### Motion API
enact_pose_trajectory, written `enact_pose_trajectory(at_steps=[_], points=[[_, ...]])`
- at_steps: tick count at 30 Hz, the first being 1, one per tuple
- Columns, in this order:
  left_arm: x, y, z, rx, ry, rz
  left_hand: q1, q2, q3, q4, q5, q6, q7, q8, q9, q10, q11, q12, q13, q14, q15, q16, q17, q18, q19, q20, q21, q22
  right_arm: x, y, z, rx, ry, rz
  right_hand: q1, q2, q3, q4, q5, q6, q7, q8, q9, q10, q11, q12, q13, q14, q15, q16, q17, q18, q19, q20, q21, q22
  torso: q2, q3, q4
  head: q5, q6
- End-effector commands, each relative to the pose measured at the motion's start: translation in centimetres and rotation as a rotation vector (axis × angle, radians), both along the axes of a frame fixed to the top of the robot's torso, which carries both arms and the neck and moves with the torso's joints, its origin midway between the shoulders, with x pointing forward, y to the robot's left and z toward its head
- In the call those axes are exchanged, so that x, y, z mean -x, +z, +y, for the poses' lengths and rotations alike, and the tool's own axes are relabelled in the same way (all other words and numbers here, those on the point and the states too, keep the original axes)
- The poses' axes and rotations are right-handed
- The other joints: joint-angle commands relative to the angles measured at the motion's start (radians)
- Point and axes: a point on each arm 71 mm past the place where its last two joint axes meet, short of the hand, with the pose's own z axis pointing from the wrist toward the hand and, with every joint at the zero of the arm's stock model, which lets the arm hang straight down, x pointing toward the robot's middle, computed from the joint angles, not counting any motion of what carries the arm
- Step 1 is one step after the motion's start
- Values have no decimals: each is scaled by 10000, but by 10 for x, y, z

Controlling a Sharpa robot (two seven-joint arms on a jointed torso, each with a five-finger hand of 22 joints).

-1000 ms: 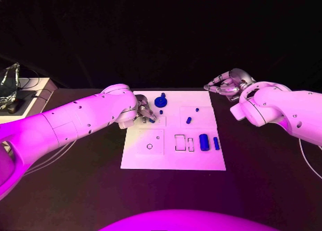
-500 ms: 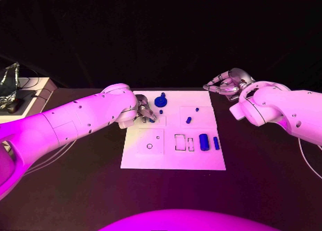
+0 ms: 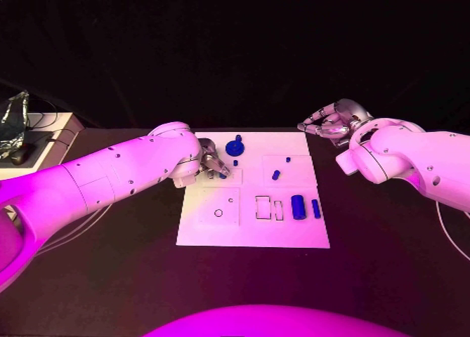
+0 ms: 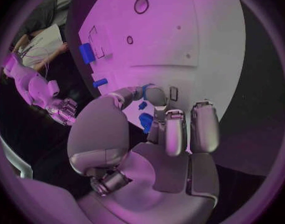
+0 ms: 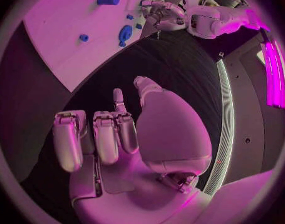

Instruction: Assemble the parts on the task board

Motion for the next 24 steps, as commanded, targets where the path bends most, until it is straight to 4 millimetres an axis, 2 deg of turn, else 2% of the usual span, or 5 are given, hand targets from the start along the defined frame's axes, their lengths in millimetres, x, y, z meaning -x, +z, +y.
enact_pose_trajectory(at_steps=[1, 17, 24], points=[[4, -9, 0, -199, -75, 516, -86, -32, -93, 14, -46, 529, -526, -66, 115, -108, -1, 60, 2, 948, 16, 17, 1999, -151, 59, -1, -6, 5, 0, 0, 2, 64, 166, -74, -83, 22, 68, -5, 36, -47, 5, 54, 11, 674, -29, -53, 2312, 950, -41, -55, 2340, 86, 775, -32, -61, 2269, 3, 5, -3, 3, 7], [3, -8, 2, -144, 68, 408, -120, -56, -462, 253, -70, 558, -530, -109, 153, -129, -4, 62, -15, 947, 12, 17, 1998, -149, 56, -7, -18, -1, 0, 0, 1, 68, 151, -67, -83, 22, 68, -5, 36, -47, 5, 54, 11, 674, -29, -53, 2312, 950, -41, -55, 2340, 86, 775, -32, -61, 2269, 0, 3, -5, -8, -11], [2, -7, 2, -82, 125, 321, -162, -59, -980, 606, -86, 614, -535, -156, 201, -130, -7, 102, 7, 957, 9, 32, 2032, -154, 72, -10, -18, 24, 0, 0, 1, 67, 145, -75, -83, 22, 68, -5, 36, -47, 5, 54, 11, 674, -29, -53, 2312, 950, -41, -55, 2340, 86, 775, -32, -61, 2269, 2, -2, -5, -20, -2]])
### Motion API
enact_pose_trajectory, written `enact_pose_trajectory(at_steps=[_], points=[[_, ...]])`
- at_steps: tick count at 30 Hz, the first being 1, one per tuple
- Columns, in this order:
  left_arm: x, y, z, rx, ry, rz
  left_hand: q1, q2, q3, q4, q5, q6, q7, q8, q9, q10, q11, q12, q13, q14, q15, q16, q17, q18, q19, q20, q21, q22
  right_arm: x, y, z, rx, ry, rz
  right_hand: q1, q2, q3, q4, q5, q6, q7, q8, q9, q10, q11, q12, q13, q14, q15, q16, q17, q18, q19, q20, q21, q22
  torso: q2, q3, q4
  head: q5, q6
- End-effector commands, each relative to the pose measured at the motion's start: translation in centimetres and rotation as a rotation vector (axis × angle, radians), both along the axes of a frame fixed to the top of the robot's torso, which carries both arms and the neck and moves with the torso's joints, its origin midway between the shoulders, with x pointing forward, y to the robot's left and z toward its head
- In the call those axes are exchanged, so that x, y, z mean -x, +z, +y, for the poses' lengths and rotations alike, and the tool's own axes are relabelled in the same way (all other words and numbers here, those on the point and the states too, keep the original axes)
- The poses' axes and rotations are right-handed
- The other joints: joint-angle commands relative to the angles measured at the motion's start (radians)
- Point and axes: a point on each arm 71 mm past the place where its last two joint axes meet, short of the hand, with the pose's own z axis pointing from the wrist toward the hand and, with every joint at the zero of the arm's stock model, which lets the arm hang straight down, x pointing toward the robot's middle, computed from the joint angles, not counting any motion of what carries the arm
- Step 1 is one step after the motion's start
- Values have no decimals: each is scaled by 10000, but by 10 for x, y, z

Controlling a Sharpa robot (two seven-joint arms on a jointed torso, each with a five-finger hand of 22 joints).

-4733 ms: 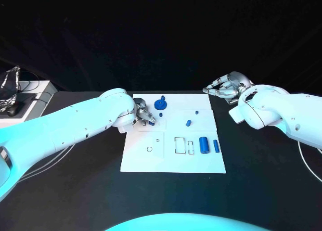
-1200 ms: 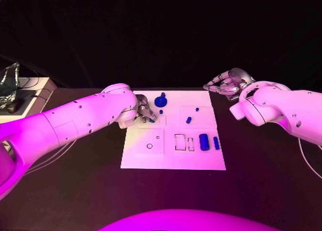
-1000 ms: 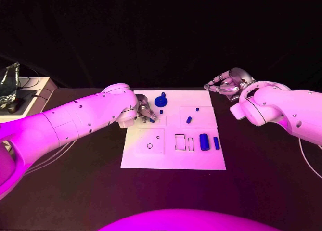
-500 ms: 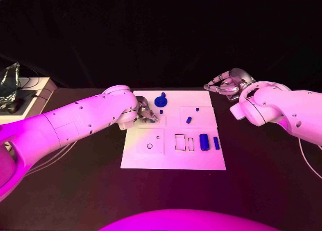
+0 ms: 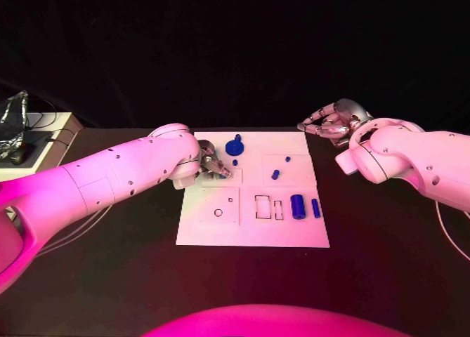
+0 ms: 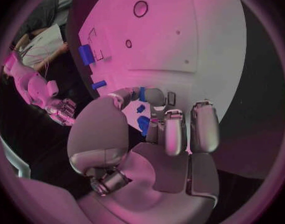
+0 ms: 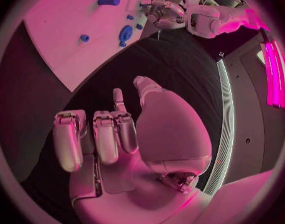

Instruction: Assemble the parts on the task board

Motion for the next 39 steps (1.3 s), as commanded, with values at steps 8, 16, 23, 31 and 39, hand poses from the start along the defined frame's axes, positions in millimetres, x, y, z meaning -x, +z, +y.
enact_pose_trajectory(at_steps=[8, 16, 23, 31, 39], points=[[1, -2, 0, -36, 68, 56, -74, -44, -380, 199, -87, -10, -4, -76, 40, -38, 6, 51, 4, 937, -19, 33, 2033, -156, 82, -15, -16, 18, 0, 0, 1, 61, 153, -89, -83, 22, 68, -6, 37, -47, 5, 54, 14, 674, -29, -53, 2315, 950, -41, -56, 2340, 86, 775, -32, -61, 2270, -2, -4, 1, -17, 18], [2, -1, 1, -13, 88, 22, 19, -118, -647, 343, -241, -2, -9, -115, 63, -48, 2, 59, 1, 937, -22, 35, 2036, -156, 86, -18, -19, 25, 0, 0, 0, 65, 131, -92, -83, 22, 68, -6, 37, -47, 5, 54, 14, 674, -29, -53, 2315, 950, -41, -56, 2340, 86, 775, -32, -61, 2270, -2, -4, 0, -17, -3], [2, 0, 3, 13, 127, -21, 109, -126, -831, 495, -425, 17, -11, -150, 79, -50, 0, 68, -2, 942, -23, 43, 2055, -159, 94, -19, -18, 41, 0, 0, -1, 68, 121, -93, -83, 22, 68, -6, 37, -47, 5, 54, 14, 674, -29, -53, 2315, 950, -41, -56, 2340, 86, 775, -32, -61, 2270, -7, -2, 2, -17, -15], [1, 2, 4, 81, 190, -101, 193, -104, -944, 602, -569, 29, -11, -176, 91, -54, 0, 67, -15, 941, -24, 42, 2053, -158, 92, -19, -22, 40, 0, 0, -1, 72, 106, -88, -83, 22, 68, -6, 37, -47, 5, 54, 14, 674, -29, -53, 2315, 950, -41, -56, 2340, 86, 775, -32, -61, 2270, 0, 2, 3, -20, -21], [0, 5, 2, 212, 240, -190, 258, 40, -1390, 733, -1566, 78, 4, -279, 131, -59, 13, 91, -22, 944, -14, 48, 2065, -159, 100, -11, -27, 61, 0, 0, -1, 73, 104, -85, -83, 22, 68, -6, 37, -47, 5, 54, 14, 674, -29, -53, 2315, 950, -41, -56, 2340, 86, 775, -32, -61, 2270, -2, 4, 1, -27, -35]])
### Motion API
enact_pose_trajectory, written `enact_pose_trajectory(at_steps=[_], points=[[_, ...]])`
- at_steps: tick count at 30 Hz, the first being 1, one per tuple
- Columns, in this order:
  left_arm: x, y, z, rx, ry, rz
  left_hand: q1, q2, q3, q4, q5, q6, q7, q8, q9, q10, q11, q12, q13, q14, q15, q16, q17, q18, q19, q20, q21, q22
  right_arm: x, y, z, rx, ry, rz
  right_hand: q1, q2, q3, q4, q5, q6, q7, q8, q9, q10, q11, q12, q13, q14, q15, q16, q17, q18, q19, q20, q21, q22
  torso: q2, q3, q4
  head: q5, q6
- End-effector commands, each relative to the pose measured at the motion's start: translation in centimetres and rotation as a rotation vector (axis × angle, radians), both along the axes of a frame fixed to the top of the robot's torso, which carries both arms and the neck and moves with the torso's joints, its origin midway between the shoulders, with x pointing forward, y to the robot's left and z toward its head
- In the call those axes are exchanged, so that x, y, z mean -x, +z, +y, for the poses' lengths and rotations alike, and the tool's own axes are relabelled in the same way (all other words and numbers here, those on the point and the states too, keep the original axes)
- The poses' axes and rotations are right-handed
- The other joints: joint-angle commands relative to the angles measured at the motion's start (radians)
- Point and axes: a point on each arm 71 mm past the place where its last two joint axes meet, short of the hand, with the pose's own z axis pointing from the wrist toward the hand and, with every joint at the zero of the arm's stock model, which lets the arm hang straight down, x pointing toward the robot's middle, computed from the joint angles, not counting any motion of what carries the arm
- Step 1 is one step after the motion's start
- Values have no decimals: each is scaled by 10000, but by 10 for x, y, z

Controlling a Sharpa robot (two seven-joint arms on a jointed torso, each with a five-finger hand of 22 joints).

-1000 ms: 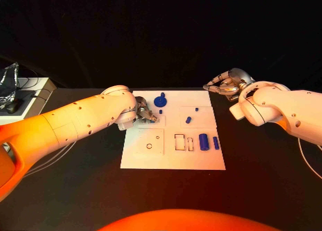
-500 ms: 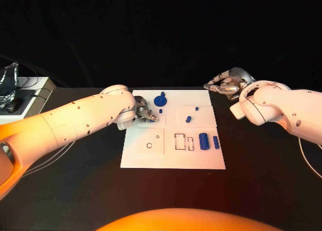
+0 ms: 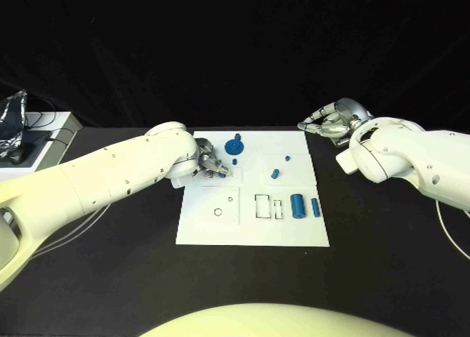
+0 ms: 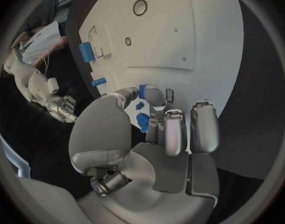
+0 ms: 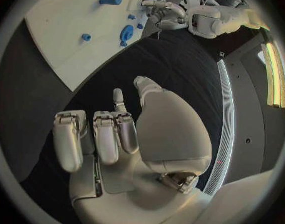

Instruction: Assemble the parts on the task board

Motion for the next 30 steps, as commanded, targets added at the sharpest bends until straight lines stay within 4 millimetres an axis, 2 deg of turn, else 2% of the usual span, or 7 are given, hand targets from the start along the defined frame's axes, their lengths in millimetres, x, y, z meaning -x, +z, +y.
enact_pose_trajectory(at_steps=[1, 6, 13, 24, 27, 29, 30], points=[[0, 1, -2, 119, 51, -71, 28, 101, -112, -7, -203, 66, 26, -58, 19, -42, 32, 43, -12, 947, -14, 48, 2067, -159, 78, 10, -29, 11, 0, 0, 1, 59, 144, -89, -84, 22, 68, -6, 37, -47, 5, 54, 9, 674, -29, -53, 2311, 950, -41, -55, 2340, 85, 775, -32, -61, 2263, 2, 5, -1, -6, -2], [-1, 2, -2, 162, 78, -62, -25, 154, -277, -4, -507, 82, 28, -95, 33, -37, 35, 71, 10, 950, -11, 53, 2079, -161, 84, 15, -29, 24, 0, 0, 1, 61, 147, -84, -84, 22, 68, -6, 37, -47, 5, 54, 9, 674, -29, -53, 2311, 950, -41, -55, 2340, 85, 775, -32, -61, 2263, -3, 3, 3, -10, -8], [-1, 1, 0, 158, 111, 11, 5, 144, -374, -14, -687, 76, 30, -119, 45, -52, 37, 54, -22, 944, -10, 45, 2057, -156, 71, 17, -39, 7, 0, 0, 1, 69, 143, -65, -120, 2, 101, -8, 33, -82, 3, 90, 95, 673, -31, -55, 2309, 943, -43, -65, 2313, 89, 769, -32, -79, 2255, -10, 5, 7, 5, -17], [-1, 2, 0, 256, 134, -40, 53, 157, -416, -20, -790, 75, 29, -129, 55, -58, 35, 60, -17, 945, -9, 46, 2059, -156, 70, 18, -41, 8, 0, -1, 0, 73, 130, -56, -120, 2, 101, -8, 33, -82, 3, 90, 95, 673, -31, -55, 2309, 943, -43, -65, 2313, 89, 769, -32, -79, 2255, -4, 1, -3, 7, 25], [-1, 5, -1, 511, 141, -81, 109, 106, -514, -20, -905, 62, 35, -147, 68, -72, 40, 57, -27, 935, -7, 31, 2023, -145, 39, 21, -64, -38, 0, -1, -1, 73, 123, -56, -120, 2, 101, -8, 33, -82, 3, 90, 95, 673, -31, -55, 2309, 943, -43, -65, 2313, 89, 769, -32, -79, 2255, 3, -6, -8, -11, 43], [-2, 8, -2, 751, 163, -117, 115, 77, -798, -2, -1355, -5, 70, -196, 92, -165, 65, -15, -130, 905, 8, -18, 1907, -128, -20, 33, -110, -121, 0, -1, -1, 74, 112, -56, -120, 2, 101, -8, 33, -82, 3, 90, 95, 673, -31, -55, 2309, 943, -43, -65, 2313, 89, 769, -32, -79, 2255, 6, -6, -4, -28, 56], [-2, 10, -2, 934, 195, -146, 113, 95, -934, 3, -1463, -26, 81, -216, 100, -194, 76, -28, -152, 896, 15, -31, 1875, -123, -33, 40, -122, -138, 0, -1, -2, 74, 104, -57, -120, 2, 101, -8, 33, -82, 3, 90, 95, 673, -31, -55, 2309, 943, -43, -65, 2313, 89, 769, -32, -79, 2255, 4, -2, -3, -37, 53]])
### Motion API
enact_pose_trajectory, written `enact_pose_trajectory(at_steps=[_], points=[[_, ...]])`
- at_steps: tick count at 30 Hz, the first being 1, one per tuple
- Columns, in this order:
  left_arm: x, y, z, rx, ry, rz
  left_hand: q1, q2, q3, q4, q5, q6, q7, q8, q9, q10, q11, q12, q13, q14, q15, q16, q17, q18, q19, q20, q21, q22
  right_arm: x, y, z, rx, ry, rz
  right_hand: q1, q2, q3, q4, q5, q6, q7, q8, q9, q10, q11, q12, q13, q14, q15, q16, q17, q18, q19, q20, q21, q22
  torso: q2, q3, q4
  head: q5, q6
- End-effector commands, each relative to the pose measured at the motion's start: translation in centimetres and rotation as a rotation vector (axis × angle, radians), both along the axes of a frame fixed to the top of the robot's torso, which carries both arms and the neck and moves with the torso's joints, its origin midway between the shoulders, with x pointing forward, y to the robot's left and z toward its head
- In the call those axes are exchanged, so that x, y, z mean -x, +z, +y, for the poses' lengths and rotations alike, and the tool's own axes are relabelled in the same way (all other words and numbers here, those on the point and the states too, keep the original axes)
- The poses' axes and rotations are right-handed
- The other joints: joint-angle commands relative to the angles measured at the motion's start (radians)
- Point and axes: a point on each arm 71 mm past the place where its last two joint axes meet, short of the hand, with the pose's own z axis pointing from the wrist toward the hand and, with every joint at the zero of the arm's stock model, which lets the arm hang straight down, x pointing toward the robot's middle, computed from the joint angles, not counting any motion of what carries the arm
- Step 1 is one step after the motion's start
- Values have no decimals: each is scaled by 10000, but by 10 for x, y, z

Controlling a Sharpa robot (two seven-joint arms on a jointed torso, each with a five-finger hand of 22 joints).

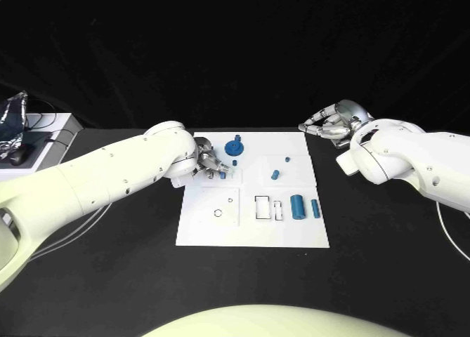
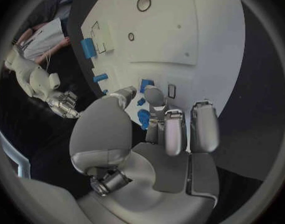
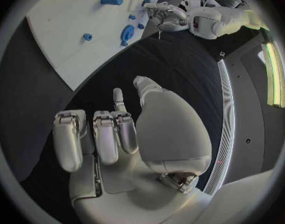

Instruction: Assemble the parts on the task board

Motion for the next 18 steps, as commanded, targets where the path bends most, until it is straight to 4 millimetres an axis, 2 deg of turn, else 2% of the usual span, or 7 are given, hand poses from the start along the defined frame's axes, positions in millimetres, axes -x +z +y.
enact_pose_trajectory(at_steps=[1, 2, 4, 5, 7, 10, 18], points=[[0, 5, -4, 696, 30, -72, 38, 30, -317, 13, -236, -98, 56, -68, 21, -126, 6, -97, -87, 881, 24, -57, 1815, -112, -68, 47, -71, -81, 0, 0, 0, 59, 146, -78, -120, 2, 30, 6, 34, -82, 3, 12, 9, 673, -31, -55, 2313, 943, -43, -65, 2313, 89, 769, -32, -34, 2259, 6, 2, 1, -38, 12], [0, 7, -4, 903, 88, -108, 41, 77, -592, 11, -335, -193, 88, -138, 17, -229, 36, -185, -202, 836, 43, -130, 1644, -82, -167, 67, -144, -225, 0, 0, 0, 60, 139, -79, -120, 2, 30, 6, 34, -82, 3, 12, 9, 673, -31, -55, 2313, 943, -43, -65, 2313, 89, 769, -32, -34, 2259, 3, -1, 2, -40, 12], [0, 12, -3, 1273, 206, -194, 234, 449, -1716, 25, -588, -454, 220, -376, -11, -641, 162, -502, -639, 688, 144, -394, 1078, 8, -483, 172, -395, -672, 1, 0, 0, 62, 130, -80, -120, 2, 30, 6, 34, -82, 3, 12, 9, 673, -31, -55, 2313, 943, -43, -65, 2313, 89, 769, -32, -34, 2259, -7, 4, 7, -51, 17], [-1, 13, -2, 1401, 244, -231, 403, 682, -2466, 36, -658, -805, 435, -755, -222, -1048, 335, -803, -1042, 581, 300, -560, 736, 74, -710, 306, -580, -983, 1, 0, 0, 62, 127, -80, -120, 2, 30, 6, 34, -82, 3, 12, 9, 673, -31, -55, 2313, 943, -43, -65, 2313, 89, 769, -32, -34, 2259, -7, 8, 9, -48, 11], [0, 16, 0, 1590, 294, -291, 561, 901, -3055, 43, -657, -1004, 592, -1126, -493, -1221, 472, -771, -1039, 510, 423, -655, 528, 141, -918, 427, -756, -1277, 1, 0, -1, 64, 120, -79, -120, 2, 30, 6, 34, -82, 3, 12, 9, 673, -31, -55, 2313, 943, -43, -65, 2313, 89, 769, -32, -34, 2259, -7, 6, 10, -28, 23], [0, 18, 2, 1718, 301, -304, 808, 1102, -3471, 30, -640, -1483, 867, -1728, -949, -1502, 714, -759, -1041, 425, 618, -738, 322, 200, -1119, 579, -939, -1556, 1, 0, -1, 66, 111, -77, -120, 2, 30, 6, 34, -82, 3, 12, 9, 673, -31, -55, 2313, 943, -43, -65, 2313, 89, 769, -32, -34, 2259, -10, 6, 11, -48, 25], [4, 19, 6, 1682, 191, -147, 1193, 1327, -3512, 15, -522, -1439, 922, -1921, -1190, -1618, 768, -686, -1023, 420, 680, -711, 333, 206, -1112, 662, -954, -1548, 1, -1, -3, 75, 96, -49, -132, -3, 41, 6, 34, -97, 3, 20, 34, 675, -31, -53, 2314, 946, -44, -63, 2323, 88, 772, -33, -31, 2261, -3, 6, 2, -35, 56]])
